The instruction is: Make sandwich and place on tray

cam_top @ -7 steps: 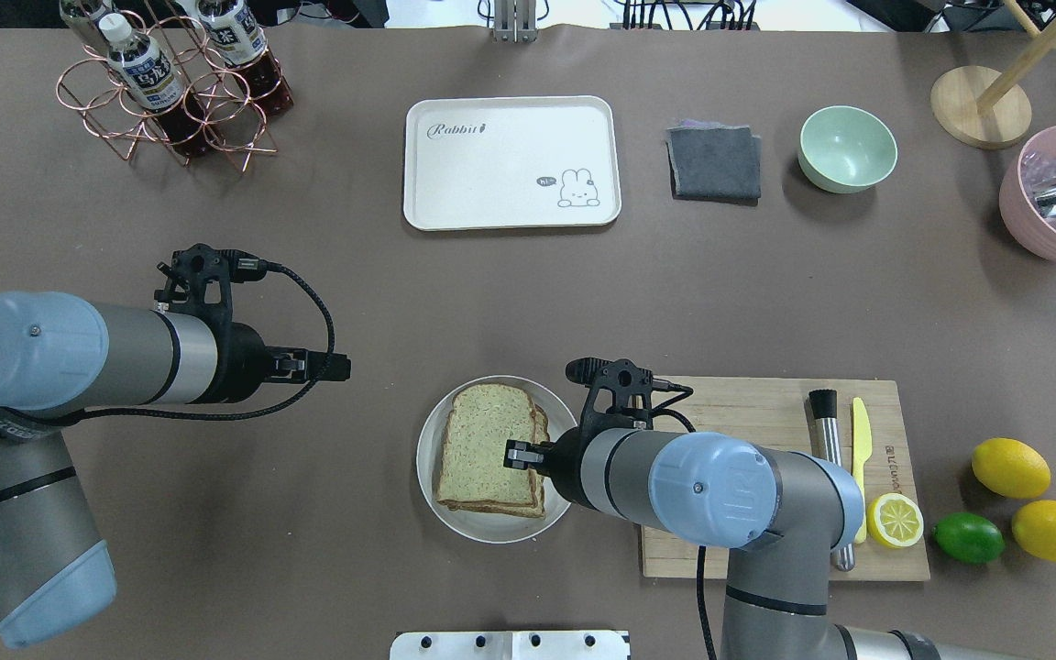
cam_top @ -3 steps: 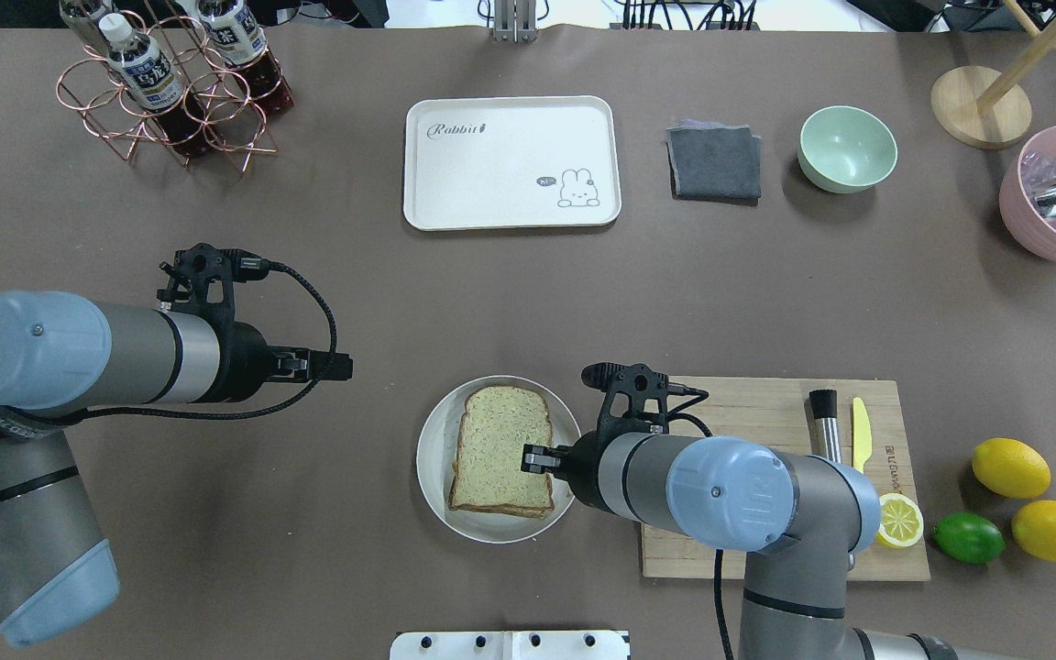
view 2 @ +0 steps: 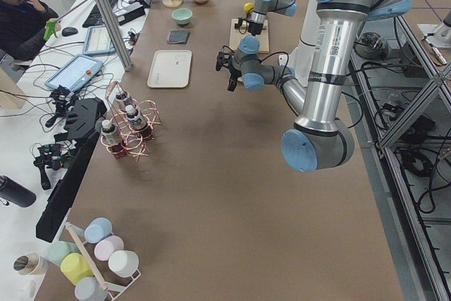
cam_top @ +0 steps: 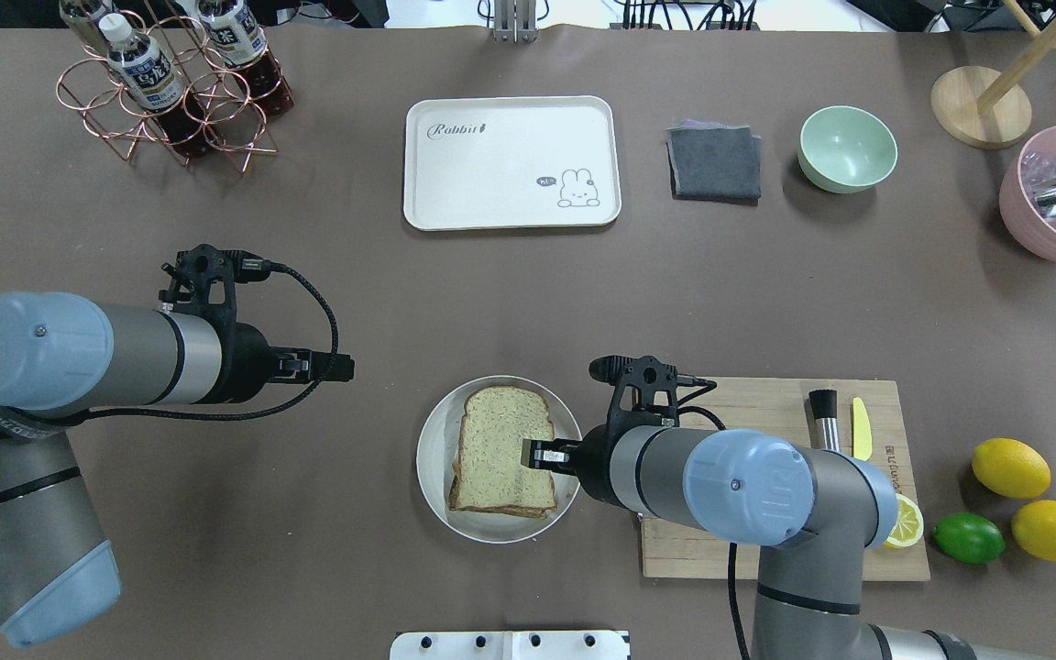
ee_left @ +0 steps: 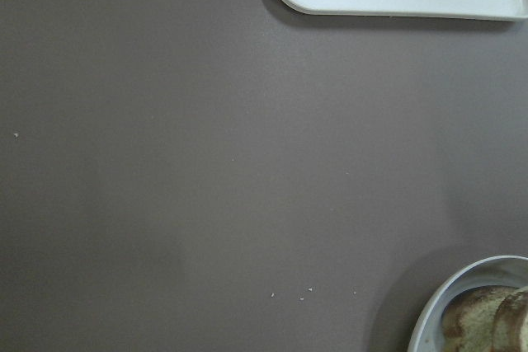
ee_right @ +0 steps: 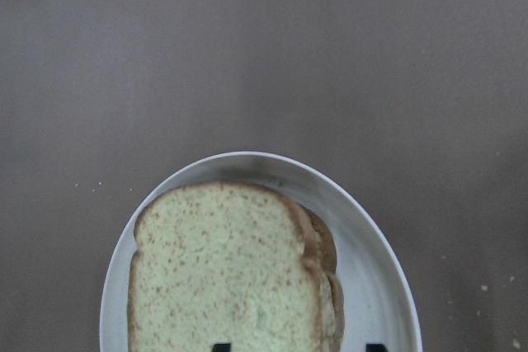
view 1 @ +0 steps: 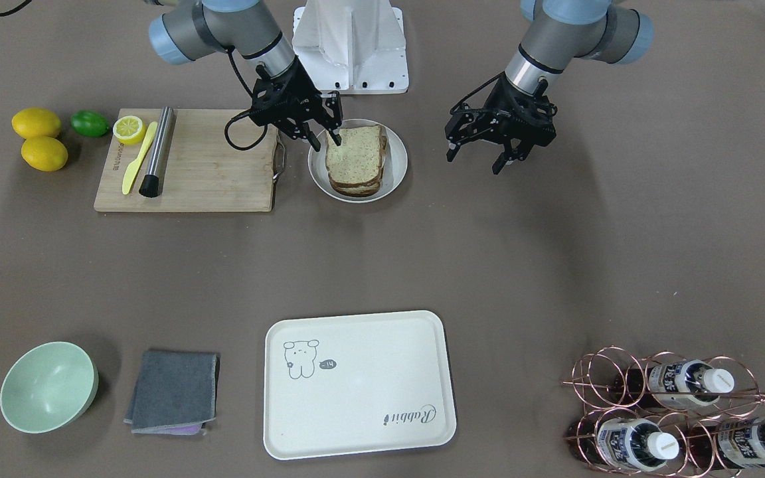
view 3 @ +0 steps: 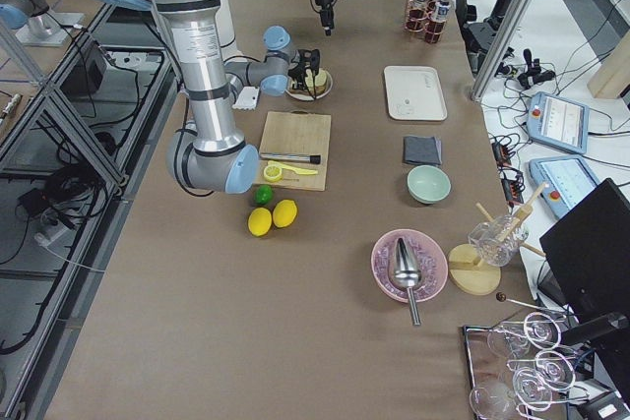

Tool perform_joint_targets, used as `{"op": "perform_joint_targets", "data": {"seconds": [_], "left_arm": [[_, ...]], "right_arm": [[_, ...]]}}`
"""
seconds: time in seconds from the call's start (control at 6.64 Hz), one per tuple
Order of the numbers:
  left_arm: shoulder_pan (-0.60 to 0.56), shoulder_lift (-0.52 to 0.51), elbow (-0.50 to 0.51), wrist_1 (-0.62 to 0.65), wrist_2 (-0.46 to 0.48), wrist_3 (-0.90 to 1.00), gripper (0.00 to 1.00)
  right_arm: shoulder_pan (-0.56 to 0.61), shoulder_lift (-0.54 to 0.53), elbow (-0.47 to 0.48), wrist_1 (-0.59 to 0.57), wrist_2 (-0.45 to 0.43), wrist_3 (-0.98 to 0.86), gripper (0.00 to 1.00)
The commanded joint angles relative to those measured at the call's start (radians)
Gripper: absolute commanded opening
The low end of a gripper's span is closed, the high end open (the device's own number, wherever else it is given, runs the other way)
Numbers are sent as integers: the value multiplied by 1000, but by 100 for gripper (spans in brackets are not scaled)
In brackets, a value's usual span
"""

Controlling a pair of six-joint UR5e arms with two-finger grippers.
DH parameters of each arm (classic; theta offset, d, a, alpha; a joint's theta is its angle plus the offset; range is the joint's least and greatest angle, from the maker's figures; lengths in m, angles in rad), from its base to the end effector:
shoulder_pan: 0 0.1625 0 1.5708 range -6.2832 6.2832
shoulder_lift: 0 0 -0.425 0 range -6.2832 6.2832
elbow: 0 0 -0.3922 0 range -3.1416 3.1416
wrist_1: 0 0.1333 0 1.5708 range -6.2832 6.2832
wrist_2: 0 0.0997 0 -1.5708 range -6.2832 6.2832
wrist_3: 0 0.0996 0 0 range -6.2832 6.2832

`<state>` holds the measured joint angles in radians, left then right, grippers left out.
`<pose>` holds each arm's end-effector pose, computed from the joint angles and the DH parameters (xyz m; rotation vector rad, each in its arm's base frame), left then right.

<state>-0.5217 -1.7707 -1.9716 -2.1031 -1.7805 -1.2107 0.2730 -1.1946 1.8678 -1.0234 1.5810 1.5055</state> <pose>0.4107 -0.3659 0.3084 0.3126 1.0997 -0.0248 -0.5330 -0.2866 0.2538 0.1970 -1.2065 0.1750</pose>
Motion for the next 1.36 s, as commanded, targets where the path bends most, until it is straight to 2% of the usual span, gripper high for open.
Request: {"op": "perform_joint_targets", "data": {"seconds": [0.0, 0.15, 0.3, 0.6, 0.75, 0.9, 1.05, 1.21], "left_arm": [[8, -6, -1, 0, 1, -3, 98], [9, -6, -1, 0, 3, -7, 98], [12, -6, -1, 0, 3, -15, 98], [40, -9, -1, 0, 9, -15, 98], [54, -13, 3, 2, 9, -15, 98], [77, -13, 10, 2, 9, -19, 98], [86, -47, 31, 2, 4, -65, 98], [106, -96, 72, 3, 3, -103, 98]], "right_arm": [[130, -8, 75, -138, 151, -4, 100], [226, -8, 97, -250, 239, -64, 100], [298, -28, 94, -336, 263, -256, 100], [523, -92, 93, -469, 385, -547, 100], [634, -136, 79, -490, 477, -727, 100], [737, -226, 80, -495, 529, -895, 100], [834, -319, 64, -497, 539, -1080, 100], [962, -400, -3, -513, 641, -1207, 100]]}}
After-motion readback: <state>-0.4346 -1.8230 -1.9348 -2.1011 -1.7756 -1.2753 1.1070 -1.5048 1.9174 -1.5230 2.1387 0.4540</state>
